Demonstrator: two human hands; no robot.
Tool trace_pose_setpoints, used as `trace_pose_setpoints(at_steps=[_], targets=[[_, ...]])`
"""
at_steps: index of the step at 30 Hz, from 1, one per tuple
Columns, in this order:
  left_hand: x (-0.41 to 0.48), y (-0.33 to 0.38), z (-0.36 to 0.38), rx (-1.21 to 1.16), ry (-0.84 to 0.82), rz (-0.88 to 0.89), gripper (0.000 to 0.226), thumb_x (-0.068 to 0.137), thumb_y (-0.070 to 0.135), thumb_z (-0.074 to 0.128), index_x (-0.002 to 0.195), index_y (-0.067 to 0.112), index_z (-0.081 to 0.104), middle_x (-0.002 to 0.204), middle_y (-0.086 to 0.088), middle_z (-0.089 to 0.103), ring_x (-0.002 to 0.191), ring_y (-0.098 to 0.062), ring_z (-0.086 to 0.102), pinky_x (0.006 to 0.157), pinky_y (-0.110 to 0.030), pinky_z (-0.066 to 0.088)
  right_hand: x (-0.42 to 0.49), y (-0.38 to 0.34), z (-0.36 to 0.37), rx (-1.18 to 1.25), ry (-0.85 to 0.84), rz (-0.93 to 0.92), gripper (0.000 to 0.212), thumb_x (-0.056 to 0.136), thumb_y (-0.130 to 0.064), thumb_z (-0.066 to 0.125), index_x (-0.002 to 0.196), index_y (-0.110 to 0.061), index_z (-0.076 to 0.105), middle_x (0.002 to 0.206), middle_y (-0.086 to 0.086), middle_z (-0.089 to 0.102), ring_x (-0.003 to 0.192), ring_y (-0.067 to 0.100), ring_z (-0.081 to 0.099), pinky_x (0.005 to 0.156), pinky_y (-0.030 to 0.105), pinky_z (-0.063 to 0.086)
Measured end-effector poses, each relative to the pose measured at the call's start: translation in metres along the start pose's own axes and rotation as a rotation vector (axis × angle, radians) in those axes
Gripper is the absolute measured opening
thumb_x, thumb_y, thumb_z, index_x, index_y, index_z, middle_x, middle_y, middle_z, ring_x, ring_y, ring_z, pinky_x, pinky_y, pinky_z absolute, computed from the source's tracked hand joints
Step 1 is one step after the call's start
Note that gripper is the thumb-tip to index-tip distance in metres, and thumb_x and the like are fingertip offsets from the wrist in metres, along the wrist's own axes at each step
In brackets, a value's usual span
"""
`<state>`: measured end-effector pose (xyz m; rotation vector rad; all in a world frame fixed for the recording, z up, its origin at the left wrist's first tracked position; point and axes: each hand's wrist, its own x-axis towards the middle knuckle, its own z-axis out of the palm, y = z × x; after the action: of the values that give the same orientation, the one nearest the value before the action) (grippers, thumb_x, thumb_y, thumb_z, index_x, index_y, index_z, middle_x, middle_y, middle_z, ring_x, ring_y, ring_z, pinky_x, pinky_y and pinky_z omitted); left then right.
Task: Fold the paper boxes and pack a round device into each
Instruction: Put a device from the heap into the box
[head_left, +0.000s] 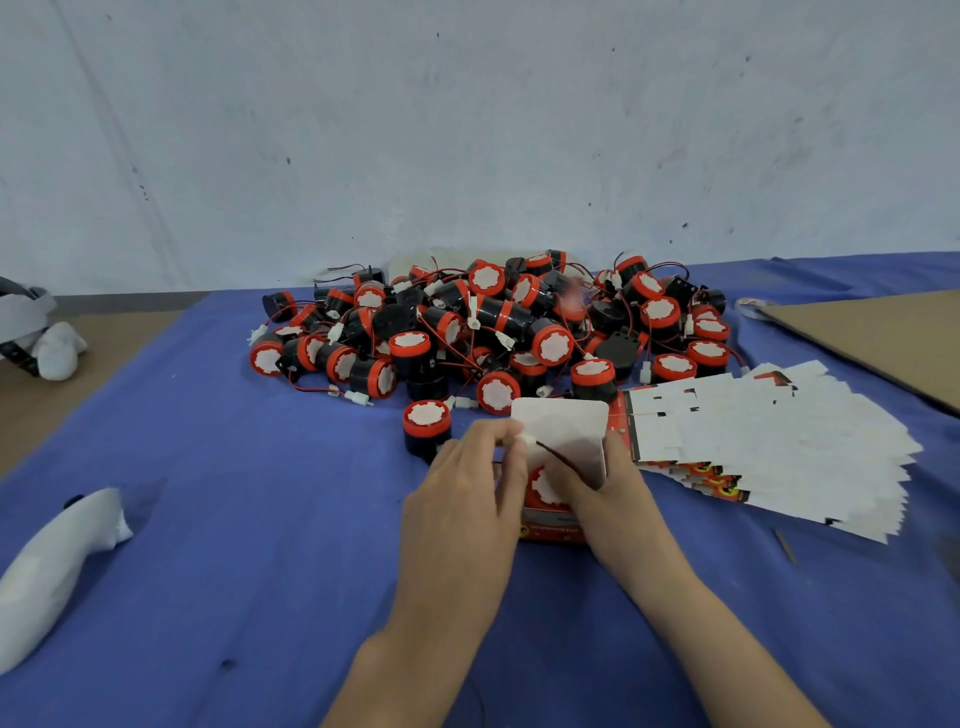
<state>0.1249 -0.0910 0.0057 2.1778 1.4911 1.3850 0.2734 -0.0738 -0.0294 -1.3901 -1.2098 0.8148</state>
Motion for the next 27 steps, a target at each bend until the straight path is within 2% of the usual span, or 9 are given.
trace_pose_setpoints(at_steps=[2,5,7,9,10,12,15,21,27], targets=[[0.0031,0.0026,0.0001,-0.11,0.004,-0.018,0.032,0.095,0.06,0.034,0.111,0.043,0.056,0.088,0.017,0.062,0.078,-0.001,0.058,0.061,-0.017,0.048,0.0004,0.0007,-0.0003,0.003,-0.023,0.003,0.023,0.096,-0.024,0.065,0.112,-0.037,0.054,0.097,-0.018,0.072,0.092,0.002,0.068,0.075,0.025,0.057],[0.0049,0.0056,0.0023,-0.136,-0.043,0.066,0.023,0.097,0.051,0.044,0.113,0.042,0.059,0.092,0.016,0.063,0.072,-0.001,0.058,0.058,-0.011,0.045,-0.0002,0.0008,-0.0007,-0.016,-0.027,-0.004,0.023,0.097,-0.024,0.063,0.107,-0.042,0.051,0.091,-0.027,0.068,0.087,-0.01,0.064,0.061,0.01,0.051],[0.0078,0.003,0.0011,0.078,-0.002,0.175,0.016,0.094,0.031,0.064,0.109,0.026,0.069,0.083,0.01,0.062,0.063,-0.003,0.056,0.047,-0.011,0.042,0.0002,0.0012,-0.0009,-0.031,-0.014,0.002,0.022,0.098,-0.025,0.061,0.109,-0.041,0.051,0.095,-0.023,0.068,0.086,-0.008,0.064,0.059,0.008,0.049],[0.0074,-0.0018,0.0025,0.328,-0.017,0.275,0.036,0.066,0.009,0.091,0.097,0.016,0.074,0.07,0.004,0.062,0.063,-0.014,0.059,0.045,-0.021,0.045,0.0009,0.001,-0.0006,-0.036,-0.005,0.009,0.022,0.099,-0.025,0.06,0.115,-0.037,0.052,0.102,-0.019,0.066,0.088,-0.004,0.064,0.059,0.007,0.048],[0.0073,-0.0037,0.003,0.398,-0.043,0.291,0.046,0.053,0.003,0.095,0.093,0.015,0.074,0.067,0.003,0.063,0.064,-0.017,0.06,0.046,-0.025,0.046,0.0011,0.0013,-0.0004,-0.036,-0.003,0.008,0.022,0.099,-0.025,0.059,0.118,-0.035,0.052,0.103,-0.018,0.066,0.089,-0.004,0.064,0.059,0.006,0.047],[0.0053,-0.0036,0.0037,0.485,-0.1,0.27,0.053,0.044,-0.001,0.094,0.091,0.015,0.074,0.067,0.004,0.065,0.069,-0.02,0.061,0.052,-0.029,0.049,0.001,0.0019,-0.0003,-0.029,-0.003,0.005,0.021,0.1,-0.025,0.058,0.117,-0.034,0.052,0.102,-0.02,0.065,0.087,-0.01,0.063,0.059,0.004,0.046],[0.0029,-0.0006,0.0061,0.604,-0.143,0.259,0.048,0.046,0.0,0.091,0.088,0.015,0.075,0.073,0.001,0.067,0.075,-0.023,0.063,0.061,-0.035,0.054,0.0006,0.0033,0.0001,-0.033,-0.006,0.009,0.019,0.102,-0.026,0.056,0.117,-0.035,0.051,0.1,-0.023,0.064,0.086,-0.018,0.059,0.06,0.003,0.046],[0.0037,0.0046,0.0046,0.729,-0.231,0.241,0.036,0.06,0.004,0.08,0.092,0.018,0.074,0.089,-0.003,0.067,0.091,-0.026,0.063,0.078,-0.039,0.053,0.0011,0.0048,0.001,-0.043,0.031,0.032,0.015,0.105,-0.025,0.045,0.114,-0.031,0.055,0.096,-0.021,0.067,0.085,-0.016,0.059,0.056,0.006,0.046],[0.0042,0.0042,0.0033,0.756,-0.277,0.236,0.031,0.068,0.011,0.078,0.097,0.018,0.074,0.099,-0.002,0.064,0.1,-0.026,0.06,0.09,-0.04,0.051,-0.0002,0.0016,0.0034,-0.043,0.077,0.03,0.019,0.103,-0.022,0.045,0.11,-0.035,0.058,0.09,-0.02,0.068,0.084,-0.011,0.06,0.055,0.008,0.047]])
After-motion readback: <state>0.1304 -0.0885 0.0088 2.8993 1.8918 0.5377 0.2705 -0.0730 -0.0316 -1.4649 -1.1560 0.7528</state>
